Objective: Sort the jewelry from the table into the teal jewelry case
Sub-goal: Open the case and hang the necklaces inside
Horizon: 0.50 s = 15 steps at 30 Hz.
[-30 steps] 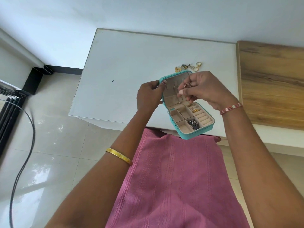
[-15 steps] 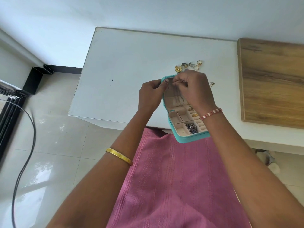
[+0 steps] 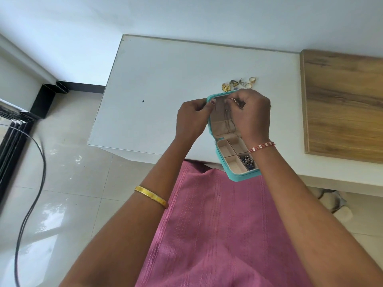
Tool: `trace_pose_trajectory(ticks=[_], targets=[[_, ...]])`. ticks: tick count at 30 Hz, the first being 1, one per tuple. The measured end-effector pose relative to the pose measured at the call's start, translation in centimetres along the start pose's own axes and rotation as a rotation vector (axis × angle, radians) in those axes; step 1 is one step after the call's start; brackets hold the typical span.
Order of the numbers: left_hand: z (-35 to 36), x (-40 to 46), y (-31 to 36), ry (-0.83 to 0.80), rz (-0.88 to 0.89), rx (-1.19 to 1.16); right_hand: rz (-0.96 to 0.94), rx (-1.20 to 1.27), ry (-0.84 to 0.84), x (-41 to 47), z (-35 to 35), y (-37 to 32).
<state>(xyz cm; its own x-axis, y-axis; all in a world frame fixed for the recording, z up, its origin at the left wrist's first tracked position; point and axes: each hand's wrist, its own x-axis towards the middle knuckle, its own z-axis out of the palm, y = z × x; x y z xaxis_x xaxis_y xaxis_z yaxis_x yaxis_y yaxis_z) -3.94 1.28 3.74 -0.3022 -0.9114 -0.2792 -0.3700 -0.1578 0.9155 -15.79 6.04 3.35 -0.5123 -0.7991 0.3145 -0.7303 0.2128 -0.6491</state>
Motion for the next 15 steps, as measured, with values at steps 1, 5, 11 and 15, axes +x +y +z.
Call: trace_pose_trajectory(ticks=[1, 5, 11, 15], targets=[[0.03, -0.06, 0.09, 0.000, 0.006, 0.008, 0.049, 0.024, 0.017, 0.05, 0.00, -0.07], [0.11, -0.28, 0.21, 0.004, 0.008, 0.014, 0.163, 0.056, 0.030, 0.09, 0.00, -0.34], [0.11, -0.74, 0.30, 0.003, 0.014, 0.008, 0.227, 0.078, 0.029, -0.04, -0.11, -0.22], [0.06, -0.80, 0.02, 0.015, -0.003, 0.016, 0.222, 0.057, -0.030, -0.46, -0.40, -0.09]])
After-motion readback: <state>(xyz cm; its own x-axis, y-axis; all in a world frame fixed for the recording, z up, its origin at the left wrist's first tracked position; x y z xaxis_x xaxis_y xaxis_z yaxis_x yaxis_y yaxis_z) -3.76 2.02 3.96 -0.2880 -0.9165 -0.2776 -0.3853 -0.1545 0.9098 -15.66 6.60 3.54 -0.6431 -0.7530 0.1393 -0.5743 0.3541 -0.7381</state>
